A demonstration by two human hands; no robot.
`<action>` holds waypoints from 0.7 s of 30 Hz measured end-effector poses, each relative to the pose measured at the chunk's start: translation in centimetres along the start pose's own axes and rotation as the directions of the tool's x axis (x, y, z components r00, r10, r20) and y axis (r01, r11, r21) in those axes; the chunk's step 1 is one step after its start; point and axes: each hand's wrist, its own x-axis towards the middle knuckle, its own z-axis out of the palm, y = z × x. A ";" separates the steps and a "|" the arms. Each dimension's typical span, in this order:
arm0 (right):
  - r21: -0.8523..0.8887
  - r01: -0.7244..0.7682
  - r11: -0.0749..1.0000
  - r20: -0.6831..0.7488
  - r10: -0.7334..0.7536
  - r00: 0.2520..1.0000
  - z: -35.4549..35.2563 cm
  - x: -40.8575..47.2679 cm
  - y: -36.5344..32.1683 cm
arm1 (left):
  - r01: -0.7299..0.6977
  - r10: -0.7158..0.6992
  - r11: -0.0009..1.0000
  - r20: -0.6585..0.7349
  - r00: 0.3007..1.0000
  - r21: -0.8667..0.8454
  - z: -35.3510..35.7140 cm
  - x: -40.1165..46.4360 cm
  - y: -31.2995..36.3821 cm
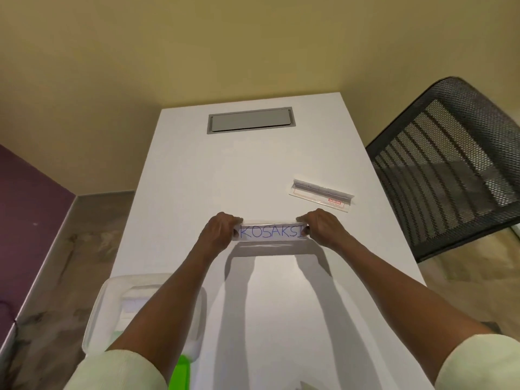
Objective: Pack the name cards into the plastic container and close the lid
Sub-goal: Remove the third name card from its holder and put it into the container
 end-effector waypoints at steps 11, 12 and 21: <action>-0.092 0.091 0.992 -0.027 -0.093 0.995 -3.1 -2.5 -5.1 | 0.049 -0.050 0.999 -0.056 0.997 -0.020 -5.2 -4.5 -0.1; -0.098 0.095 0.991 -0.027 -0.099 0.995 -3.2 -2.7 -5.6 | 0.032 -0.032 1.000 -0.056 0.998 -0.001 -5.6 -5.0 -0.3; -0.141 0.145 0.979 0.007 -0.145 0.989 -3.2 -3.6 -10.7 | 0.164 -0.164 0.986 -0.052 0.985 0.011 -8.5 -8.9 -2.1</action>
